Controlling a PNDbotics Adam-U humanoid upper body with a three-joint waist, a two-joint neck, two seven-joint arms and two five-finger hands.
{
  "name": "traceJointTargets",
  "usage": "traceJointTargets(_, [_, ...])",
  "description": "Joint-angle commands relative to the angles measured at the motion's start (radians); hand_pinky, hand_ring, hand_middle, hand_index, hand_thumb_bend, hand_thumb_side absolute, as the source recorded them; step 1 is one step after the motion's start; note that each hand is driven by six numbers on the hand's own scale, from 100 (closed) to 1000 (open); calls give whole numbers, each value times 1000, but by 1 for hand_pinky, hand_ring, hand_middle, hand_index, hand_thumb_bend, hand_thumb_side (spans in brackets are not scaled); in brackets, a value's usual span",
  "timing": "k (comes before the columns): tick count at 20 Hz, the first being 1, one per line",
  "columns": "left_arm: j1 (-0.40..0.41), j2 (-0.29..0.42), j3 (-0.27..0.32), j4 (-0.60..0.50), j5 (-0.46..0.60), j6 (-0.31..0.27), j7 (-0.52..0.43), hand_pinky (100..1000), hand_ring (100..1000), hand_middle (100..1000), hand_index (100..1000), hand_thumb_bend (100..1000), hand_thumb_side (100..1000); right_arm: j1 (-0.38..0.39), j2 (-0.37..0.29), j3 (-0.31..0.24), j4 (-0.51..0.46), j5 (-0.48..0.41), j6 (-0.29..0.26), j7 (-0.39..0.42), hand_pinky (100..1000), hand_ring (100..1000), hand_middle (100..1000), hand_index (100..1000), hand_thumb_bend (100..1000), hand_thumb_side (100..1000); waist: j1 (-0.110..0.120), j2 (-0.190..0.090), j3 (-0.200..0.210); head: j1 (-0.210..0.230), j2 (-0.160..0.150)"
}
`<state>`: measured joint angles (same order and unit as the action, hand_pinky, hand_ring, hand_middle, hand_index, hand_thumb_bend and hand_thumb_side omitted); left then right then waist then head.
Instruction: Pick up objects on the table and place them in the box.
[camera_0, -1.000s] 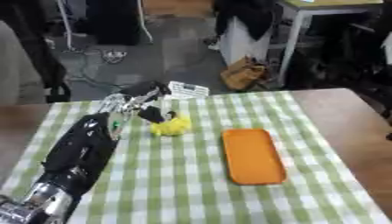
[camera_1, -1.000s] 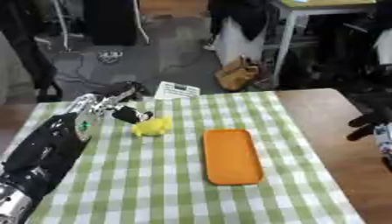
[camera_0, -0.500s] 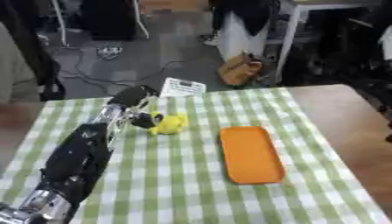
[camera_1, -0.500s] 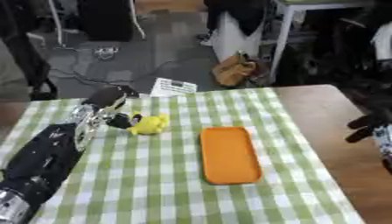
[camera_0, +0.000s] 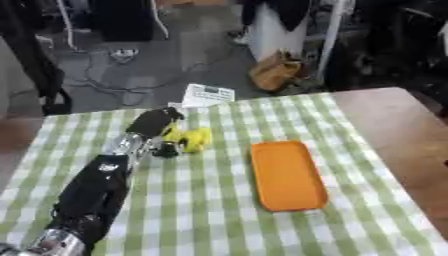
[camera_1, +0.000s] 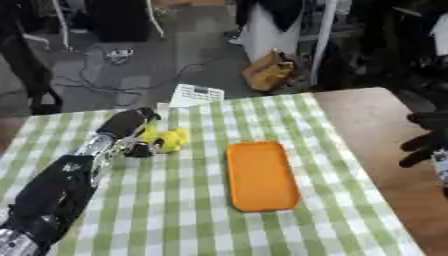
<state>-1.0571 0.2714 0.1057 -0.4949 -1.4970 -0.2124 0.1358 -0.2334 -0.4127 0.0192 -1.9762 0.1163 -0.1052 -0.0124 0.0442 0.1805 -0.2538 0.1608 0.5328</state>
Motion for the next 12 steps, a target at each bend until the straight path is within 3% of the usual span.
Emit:
traceJointTargets(1, [-31,14,23,-5,-27,-40,-19,726,778,836,908,262,459,-16,-21,-7,-24,-8,-5,-1,507,596,738,752,100,717,12,6,-5,6,-18])
traceJointTargets(8, [-28,14,21,7,-35,-120,-107,738,784,818,895,285,502,-17,-21,-7,-24,-7,-5,0,507,596,738,752,100,716,13,6,-8,5,-21])
traceJointTargets(9, [-27,13,22,6,-38,-124,-117,728,762,799,881,348,500,-17,-21,-7,-24,-7,-5,0,507,596,738,752,100,716,13,6,-9,5,-21])
traceJointTargets(12, [-21,13,7,26,-62,-142,-158,728,765,799,882,414,520,-17,-21,-7,-24,-8,-5,0,507,596,737,752,100,716,12,4,-8,4,-22])
